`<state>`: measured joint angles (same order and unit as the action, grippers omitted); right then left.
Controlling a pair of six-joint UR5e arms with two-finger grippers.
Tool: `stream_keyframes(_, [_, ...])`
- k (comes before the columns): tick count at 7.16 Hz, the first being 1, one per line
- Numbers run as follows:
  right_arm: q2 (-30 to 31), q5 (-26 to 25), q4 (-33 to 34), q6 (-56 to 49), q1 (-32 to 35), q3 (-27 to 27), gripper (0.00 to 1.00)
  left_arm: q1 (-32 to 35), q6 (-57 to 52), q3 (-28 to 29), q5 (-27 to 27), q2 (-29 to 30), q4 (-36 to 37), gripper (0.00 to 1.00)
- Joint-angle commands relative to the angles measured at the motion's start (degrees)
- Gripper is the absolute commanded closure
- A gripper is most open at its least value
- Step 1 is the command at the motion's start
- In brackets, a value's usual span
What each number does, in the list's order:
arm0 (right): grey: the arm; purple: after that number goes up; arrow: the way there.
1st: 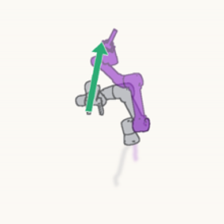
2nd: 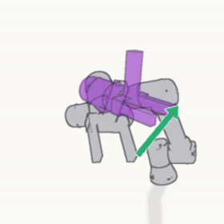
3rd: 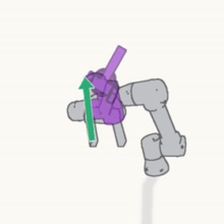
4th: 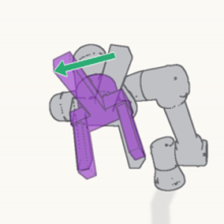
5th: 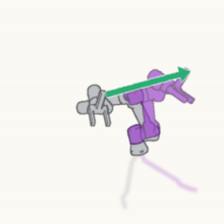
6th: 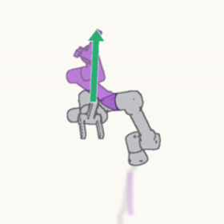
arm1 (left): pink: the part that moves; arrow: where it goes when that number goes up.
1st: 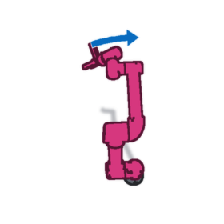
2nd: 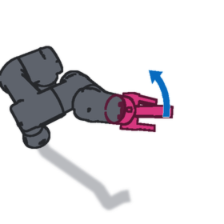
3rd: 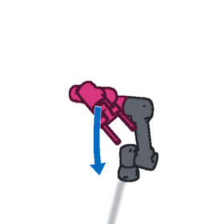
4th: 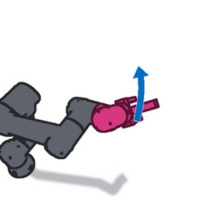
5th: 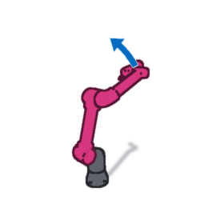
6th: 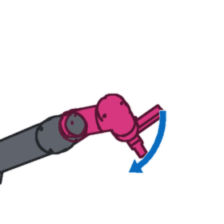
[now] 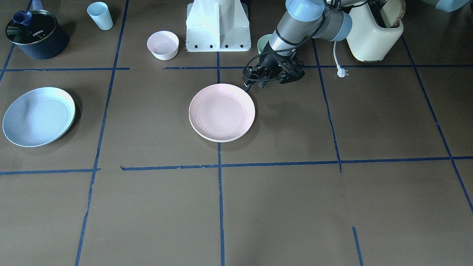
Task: Stack three plates with pink and blue
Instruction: 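Open the left gripper and withdraw it while the right gripper grasps the blue plate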
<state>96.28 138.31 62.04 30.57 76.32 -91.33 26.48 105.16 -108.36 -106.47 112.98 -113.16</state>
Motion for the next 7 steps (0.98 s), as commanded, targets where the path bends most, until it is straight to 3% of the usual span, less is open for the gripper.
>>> stream_keyframes(1, [0.14,-3.72,-5.48,5.34,-4.84,1.94,0.00,0.42,-5.01,-7.97,-0.14,0.22,13.60,0.00])
stream_keyframes(3, [0.23,-5.76,-17.94,13.85,-9.94,7.20,0.00,2.95,-7.60,-10.64,-0.75,-0.13,17.54,0.00])
stream_keyframes(5, [1.97,-7.00,-20.02,14.70,-12.33,8.01,0.00,7.78,-11.10,-13.61,-6.27,-0.57,21.38,0.00])
stream_keyframes(6, [3.03,-6.91,-20.20,14.52,-12.34,8.01,0.12,8.93,-12.95,-15.02,-6.81,-0.75,22.45,0.00])
stream_keyframes(7, [3.30,-6.91,-20.11,14.35,-12.34,8.01,0.61,9.55,-13.57,-15.13,-6.82,-0.75,22.46,0.00])
